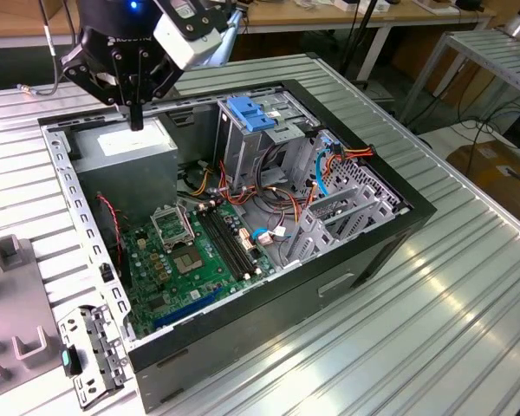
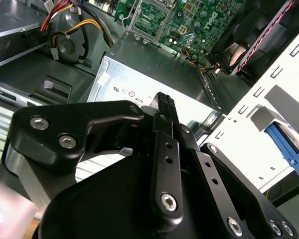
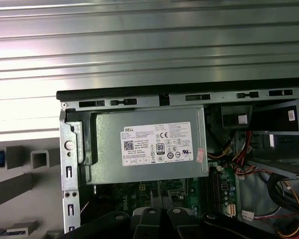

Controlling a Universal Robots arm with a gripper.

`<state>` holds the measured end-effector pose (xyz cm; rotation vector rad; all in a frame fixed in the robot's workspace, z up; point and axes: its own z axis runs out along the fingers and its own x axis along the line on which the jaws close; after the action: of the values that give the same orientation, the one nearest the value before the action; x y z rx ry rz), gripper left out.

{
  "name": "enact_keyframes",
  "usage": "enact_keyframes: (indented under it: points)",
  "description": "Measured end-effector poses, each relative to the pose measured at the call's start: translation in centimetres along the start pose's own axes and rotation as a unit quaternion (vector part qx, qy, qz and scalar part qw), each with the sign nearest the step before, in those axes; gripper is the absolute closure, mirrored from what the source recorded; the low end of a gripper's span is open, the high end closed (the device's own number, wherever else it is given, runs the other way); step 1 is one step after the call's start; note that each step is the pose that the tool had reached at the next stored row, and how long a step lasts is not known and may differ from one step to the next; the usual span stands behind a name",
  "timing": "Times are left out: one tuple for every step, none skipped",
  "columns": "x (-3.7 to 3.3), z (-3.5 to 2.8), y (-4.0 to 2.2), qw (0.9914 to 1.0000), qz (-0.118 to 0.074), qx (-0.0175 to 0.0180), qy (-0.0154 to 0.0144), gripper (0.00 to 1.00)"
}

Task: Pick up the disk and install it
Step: 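Reach for the disk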

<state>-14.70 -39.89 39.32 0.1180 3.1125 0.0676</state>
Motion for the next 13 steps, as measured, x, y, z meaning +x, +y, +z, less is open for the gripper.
enact_keyframes:
  points:
    - [0.05, 0.0, 0.0, 1.0, 0.0, -0.0001, 0.0, 0.89]
    - [0.08, 0.0, -0.01, 1.0, 0.0, 0.0, 0.0, 0.89]
    - [0.12, 0.0, -0.01, 1.0, 0.0, 0.0, 0.0, 0.89]
    - [0.15, 0.0, -0.01, 1.0, 0.0, 0.0, 0.0, 0.89]
    - [0.2, 0.0, -0.01, 1.0, 0.0, 0.0, 0.0, 0.89]
    - [0.23, -0.01, -0.02, 1.0, 0.0, 0.0, 0.0, 0.89]
    - [0.27, 0.0, -0.02, 1.0, 0.0, 0.0, 0.0, 0.89]
    - [0.31, 0.0, -0.02, 1.0, 0.0, 0.0, 0.0, 0.89]
    - [0.35, -0.01, -0.03, 1.0, 0.0, 0.0, 0.0, 0.89]
    - [0.41, -0.01, -0.03, 1.0, 0.0, 0.0, 0.0, 0.89]
    - [0.43, -0.01, -0.03, 1.0, 0.0, 0.0, 0.0, 0.89]
    - [0.46, -0.01, -0.03, 1.0, 0.0, 0.0, 0.0, 0.89]
    - [0.51, -0.01, -0.04, 1.0, 0.0, 0.0, 0.0, 0.89]
